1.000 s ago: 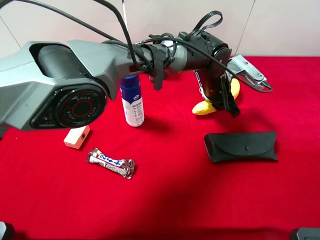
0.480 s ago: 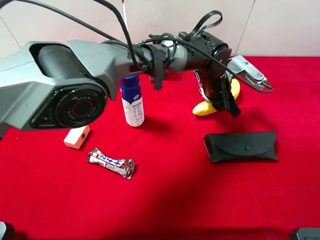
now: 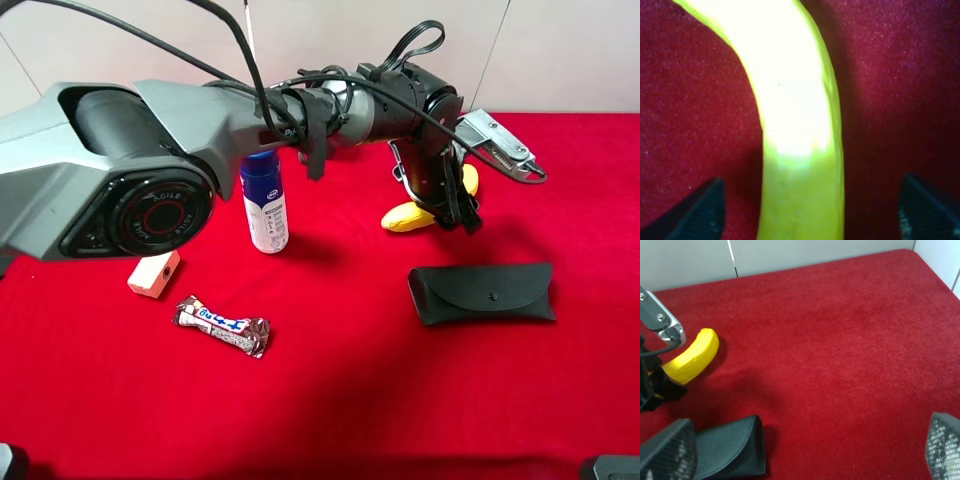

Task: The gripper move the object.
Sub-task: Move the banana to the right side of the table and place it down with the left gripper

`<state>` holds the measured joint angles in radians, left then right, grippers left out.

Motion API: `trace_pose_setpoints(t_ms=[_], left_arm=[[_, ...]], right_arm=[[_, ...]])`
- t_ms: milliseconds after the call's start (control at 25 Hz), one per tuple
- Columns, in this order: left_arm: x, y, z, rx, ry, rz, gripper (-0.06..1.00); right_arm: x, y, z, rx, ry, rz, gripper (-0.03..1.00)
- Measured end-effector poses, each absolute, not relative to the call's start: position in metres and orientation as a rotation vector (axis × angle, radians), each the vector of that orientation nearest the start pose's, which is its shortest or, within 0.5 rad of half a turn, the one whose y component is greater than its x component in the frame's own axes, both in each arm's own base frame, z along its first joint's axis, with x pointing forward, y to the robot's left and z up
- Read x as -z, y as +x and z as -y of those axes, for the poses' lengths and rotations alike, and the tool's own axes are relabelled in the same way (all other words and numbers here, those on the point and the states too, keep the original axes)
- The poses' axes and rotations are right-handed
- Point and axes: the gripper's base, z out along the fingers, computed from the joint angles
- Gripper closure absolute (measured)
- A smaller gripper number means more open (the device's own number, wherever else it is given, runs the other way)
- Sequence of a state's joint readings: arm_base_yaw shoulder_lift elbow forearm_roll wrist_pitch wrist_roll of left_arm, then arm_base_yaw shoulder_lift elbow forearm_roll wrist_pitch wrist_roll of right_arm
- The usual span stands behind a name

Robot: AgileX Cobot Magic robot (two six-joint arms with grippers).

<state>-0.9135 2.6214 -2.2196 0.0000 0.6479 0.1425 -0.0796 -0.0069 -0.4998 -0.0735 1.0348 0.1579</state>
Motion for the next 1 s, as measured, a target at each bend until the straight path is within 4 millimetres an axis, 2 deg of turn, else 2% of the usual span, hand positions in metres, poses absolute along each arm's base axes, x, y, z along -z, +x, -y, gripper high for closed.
trace_pose_setpoints(t_ms=[200, 600, 760, 1000], left_arm=[[-0.098, 0.343, 0.444, 0.302, 1.290, -2.213, 0.12], [-0.105, 0.348, 0.445, 0.263, 1.300, -2.134, 0.10], [-0.126, 0.348, 0.444, 0.255, 1.294, -2.098, 0.10], [-0.180, 0.345, 0.439, 0.268, 1.263, -2.054, 0.10]], right_arm=[[-0.279, -0.005, 0.005, 0.038, 0.241, -1.995, 0.27], [-0.279, -0.005, 0.005, 0.038, 0.241, -1.995, 0.27], [-0.279, -0.005, 0.005, 0.038, 0.241, -1.995, 0.27], [-0.279, -0.005, 0.005, 0.038, 0.241, -1.995, 0.27]])
